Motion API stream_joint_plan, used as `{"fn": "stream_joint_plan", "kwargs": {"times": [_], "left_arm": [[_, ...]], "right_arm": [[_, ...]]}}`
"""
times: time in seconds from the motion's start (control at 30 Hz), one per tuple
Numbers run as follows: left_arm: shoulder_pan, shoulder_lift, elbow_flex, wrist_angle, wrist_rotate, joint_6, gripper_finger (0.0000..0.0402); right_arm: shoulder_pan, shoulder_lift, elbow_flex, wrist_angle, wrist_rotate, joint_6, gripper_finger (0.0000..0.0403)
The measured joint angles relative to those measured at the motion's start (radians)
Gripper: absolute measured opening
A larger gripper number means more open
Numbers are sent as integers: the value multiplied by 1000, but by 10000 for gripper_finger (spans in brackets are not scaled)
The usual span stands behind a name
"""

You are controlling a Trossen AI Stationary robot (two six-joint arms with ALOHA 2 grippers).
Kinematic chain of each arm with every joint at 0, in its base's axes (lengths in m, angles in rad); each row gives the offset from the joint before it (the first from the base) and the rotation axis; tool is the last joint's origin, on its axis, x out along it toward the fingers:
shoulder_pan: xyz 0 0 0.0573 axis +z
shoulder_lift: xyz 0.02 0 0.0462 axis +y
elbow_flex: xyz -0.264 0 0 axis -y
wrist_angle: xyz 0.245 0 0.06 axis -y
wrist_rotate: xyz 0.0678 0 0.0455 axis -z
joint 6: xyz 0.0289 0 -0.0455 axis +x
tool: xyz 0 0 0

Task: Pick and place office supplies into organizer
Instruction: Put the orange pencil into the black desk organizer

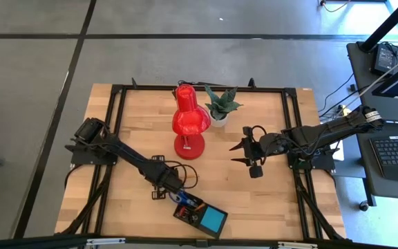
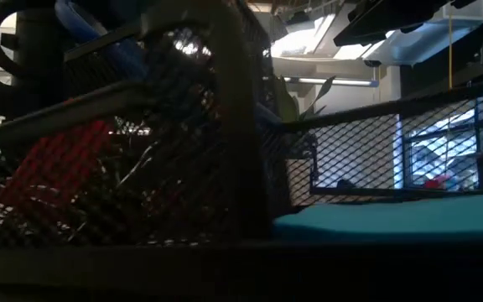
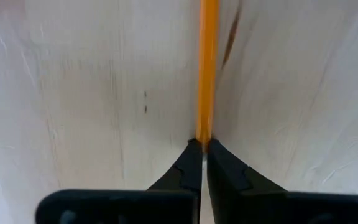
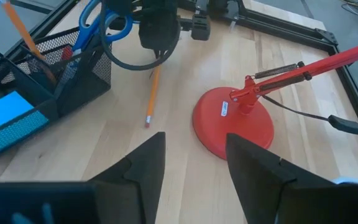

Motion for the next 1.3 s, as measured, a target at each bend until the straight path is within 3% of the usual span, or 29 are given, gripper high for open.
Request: {"fn": "stream_joint_plan", "kwargs": {"times": [0.57, 0.73, 0.87, 1.03, 1.3], "left_arm": [[-3, -32, 73, -15, 51, 24, 1], [-3, -32, 73, -116, 56, 11, 0], [-9, -60, 73, -229, 107, -49, 1], [-35, -145, 75, -229, 138, -119, 1], [-61, -307, 51, -160, 24, -356, 2]], "right_arm": [[0, 0, 0, 1, 0, 29, 171], [0, 0, 0, 0, 0, 30, 171], [0, 0, 0, 0, 0, 50, 171], [0, 0, 0, 0, 0, 66, 171], [0, 0, 0, 1, 0, 61, 171]]}}
